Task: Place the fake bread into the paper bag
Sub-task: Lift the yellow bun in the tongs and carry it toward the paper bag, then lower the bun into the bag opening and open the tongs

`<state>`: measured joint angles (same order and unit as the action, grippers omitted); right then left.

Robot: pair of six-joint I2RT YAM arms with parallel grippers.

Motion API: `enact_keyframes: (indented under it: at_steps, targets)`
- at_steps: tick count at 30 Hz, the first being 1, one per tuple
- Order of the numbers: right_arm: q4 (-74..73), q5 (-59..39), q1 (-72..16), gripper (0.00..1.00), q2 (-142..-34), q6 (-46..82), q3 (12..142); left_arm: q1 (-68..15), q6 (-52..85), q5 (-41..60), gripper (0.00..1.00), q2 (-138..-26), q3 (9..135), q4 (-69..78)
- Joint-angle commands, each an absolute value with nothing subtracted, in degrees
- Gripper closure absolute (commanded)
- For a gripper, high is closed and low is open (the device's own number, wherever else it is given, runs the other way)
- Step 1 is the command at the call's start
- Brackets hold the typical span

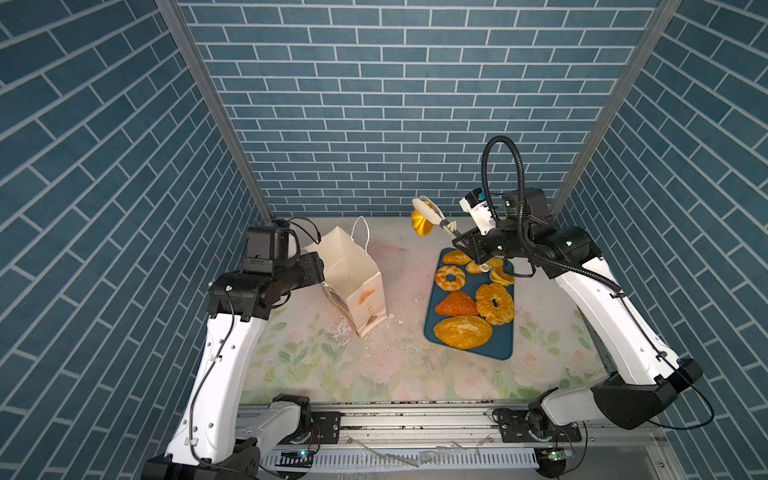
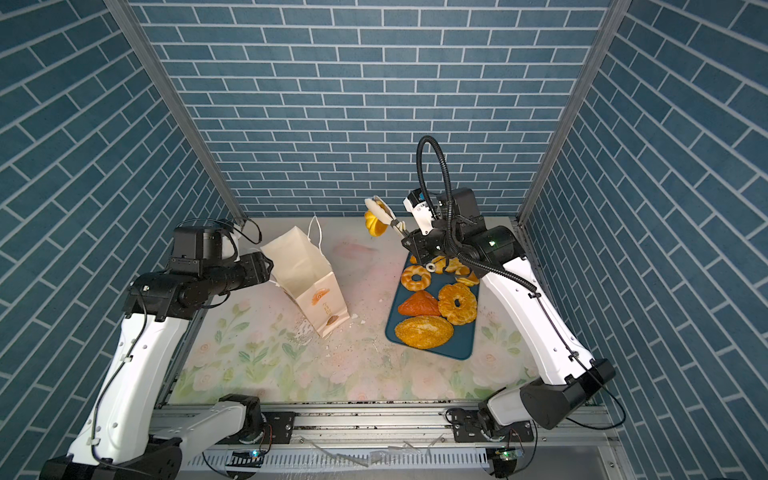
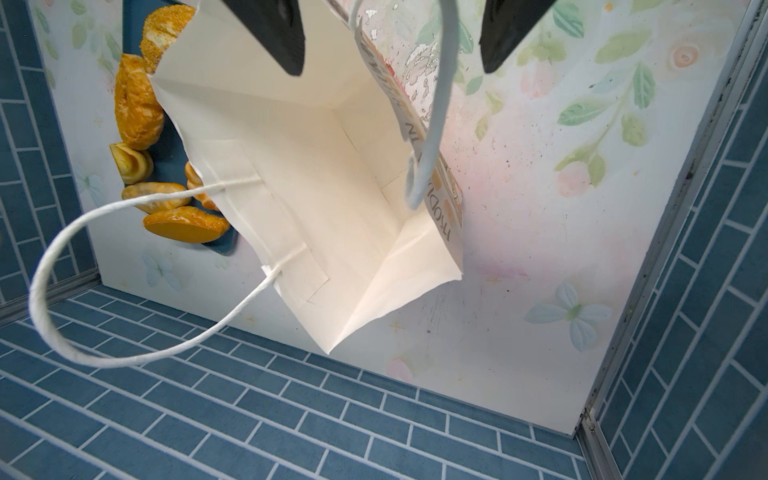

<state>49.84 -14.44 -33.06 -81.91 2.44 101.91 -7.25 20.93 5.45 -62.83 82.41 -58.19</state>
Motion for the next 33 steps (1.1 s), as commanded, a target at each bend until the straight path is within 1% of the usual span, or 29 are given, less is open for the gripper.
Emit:
enact_keyframes:
  at_steps: [1, 4, 6, 8, 9, 12, 16, 20, 24, 28, 33]
  targets:
    - [43.4, -16.8, -34.5, 0.92, -81.2, -0.7, 104.6, -6.9, 20.6, 6.4, 0.43, -63.4, 81.4, -55.9]
    - [41.7, -16.9, -35.3, 0.92, -81.6, -1.1, 105.7, -6.9, 20.8, 5.0, 0.52, -62.8, 80.3, -54.6]
    - [41.6, -17.1, -36.0, 0.92, -82.5, -1.7, 107.5, -6.9, 21.5, 4.0, 0.55, -62.0, 79.5, -53.4]
    - [41.7, -17.6, -37.0, 0.92, -83.6, -2.4, 109.6, -6.9, 21.9, 3.6, 0.62, -61.5, 79.0, -52.5]
    - [41.7, -18.0, -37.5, 0.92, -84.1, -2.8, 110.5, -6.9, 22.0, 3.6, 0.63, -61.5, 78.9, -52.4]
    - [43.1, -19.0, -39.7, 0.92, -86.2, -4.2, 113.6, -6.9, 22.2, 3.4, 0.69, -61.5, 78.3, -52.2]
    - [47.0, -19.0, -43.1, 0.92, -89.3, -6.9, 117.8, -6.9, 23.0, 3.9, 0.79, -61.4, 76.8, -51.4]
    - [48.3, -18.3, -45.7, 0.92, -91.1, -7.8, 118.6, -6.9, 23.3, 4.1, 0.86, -61.0, 76.2, -51.1]
    - [48.7, -18.4, -47.8, 0.92, -92.4, -8.4, 118.4, -6.9, 23.3, 4.5, 0.95, -60.9, 76.1, -51.2]
    - [49.6, -18.5, -49.7, 0.93, -94.7, -8.8, 119.0, -6.9, 23.3, 5.0, 1.00, -61.4, 75.5, -51.0]
    - [50.2, -17.5, -50.9, 0.93, -96.5, -9.0, 118.7, -6.9, 23.2, 5.1, 1.00, -61.0, 74.8, -51.2]
